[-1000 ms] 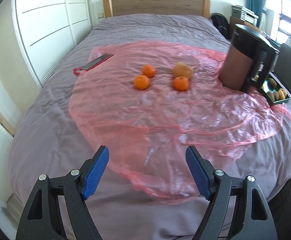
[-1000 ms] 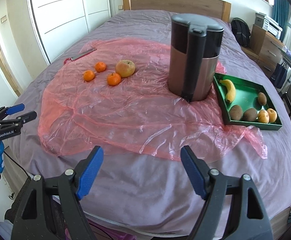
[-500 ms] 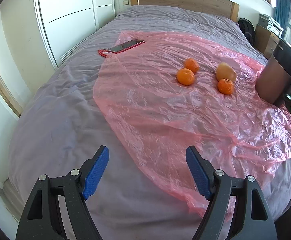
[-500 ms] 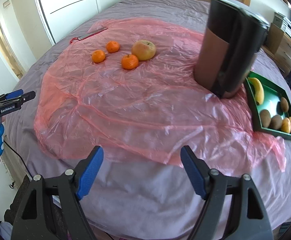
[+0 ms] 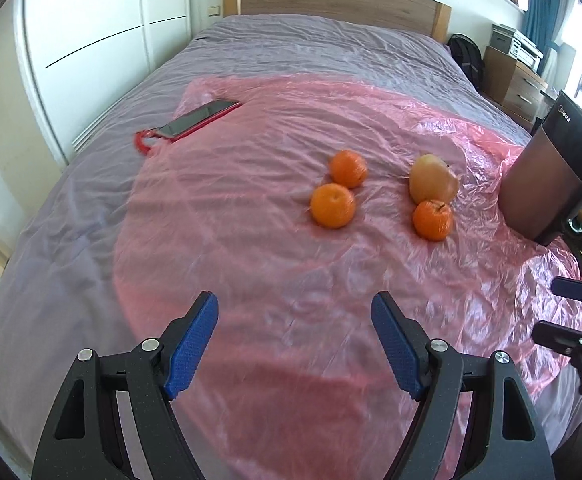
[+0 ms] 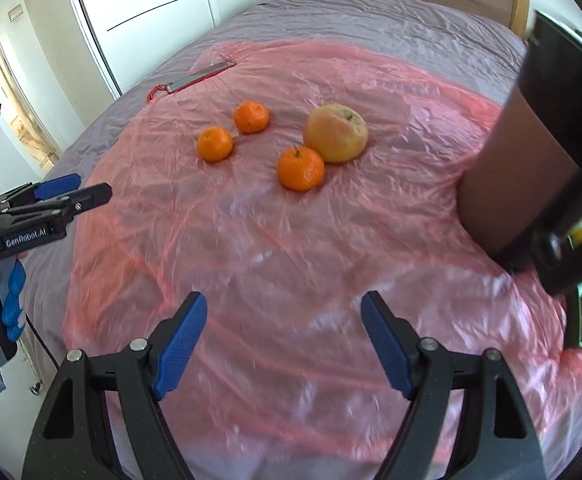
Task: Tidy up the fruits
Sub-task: 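Lower both open tools toward two tangerines on the pink sheet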
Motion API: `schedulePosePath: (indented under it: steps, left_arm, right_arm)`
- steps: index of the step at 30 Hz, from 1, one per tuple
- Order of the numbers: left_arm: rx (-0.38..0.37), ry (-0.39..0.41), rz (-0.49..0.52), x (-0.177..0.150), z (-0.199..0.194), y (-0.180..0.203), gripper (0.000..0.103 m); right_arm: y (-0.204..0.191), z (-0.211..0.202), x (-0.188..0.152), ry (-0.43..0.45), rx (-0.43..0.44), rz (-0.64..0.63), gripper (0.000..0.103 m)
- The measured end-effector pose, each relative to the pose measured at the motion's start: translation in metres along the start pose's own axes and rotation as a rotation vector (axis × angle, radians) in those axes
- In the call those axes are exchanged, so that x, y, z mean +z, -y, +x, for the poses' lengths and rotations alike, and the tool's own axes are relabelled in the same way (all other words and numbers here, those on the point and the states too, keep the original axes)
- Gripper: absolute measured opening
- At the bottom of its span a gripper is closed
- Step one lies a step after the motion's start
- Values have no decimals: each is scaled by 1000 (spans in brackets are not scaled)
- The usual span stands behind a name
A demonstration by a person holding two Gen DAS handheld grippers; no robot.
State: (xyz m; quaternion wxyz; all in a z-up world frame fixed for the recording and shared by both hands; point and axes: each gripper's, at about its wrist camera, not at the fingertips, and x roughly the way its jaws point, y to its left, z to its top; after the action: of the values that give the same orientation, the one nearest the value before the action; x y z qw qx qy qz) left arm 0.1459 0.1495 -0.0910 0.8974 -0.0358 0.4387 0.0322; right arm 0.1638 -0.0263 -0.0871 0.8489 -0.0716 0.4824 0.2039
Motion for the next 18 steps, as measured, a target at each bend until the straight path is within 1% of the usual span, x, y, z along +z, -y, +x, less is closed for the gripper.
schedulePosePath:
  steps: [5, 11, 18]
  left_arm:
    - [-28, -12, 22, 28, 29, 7, 74]
    - [-46, -36, 38, 50, 67, 12, 74]
    - [-37, -60, 77, 63, 99, 23, 74]
  right_arm:
    - [-3, 30, 31, 24, 14, 12, 100]
    - [9, 62, 60, 52, 18, 75, 99]
    - [17, 89, 80, 49, 16, 102, 88]
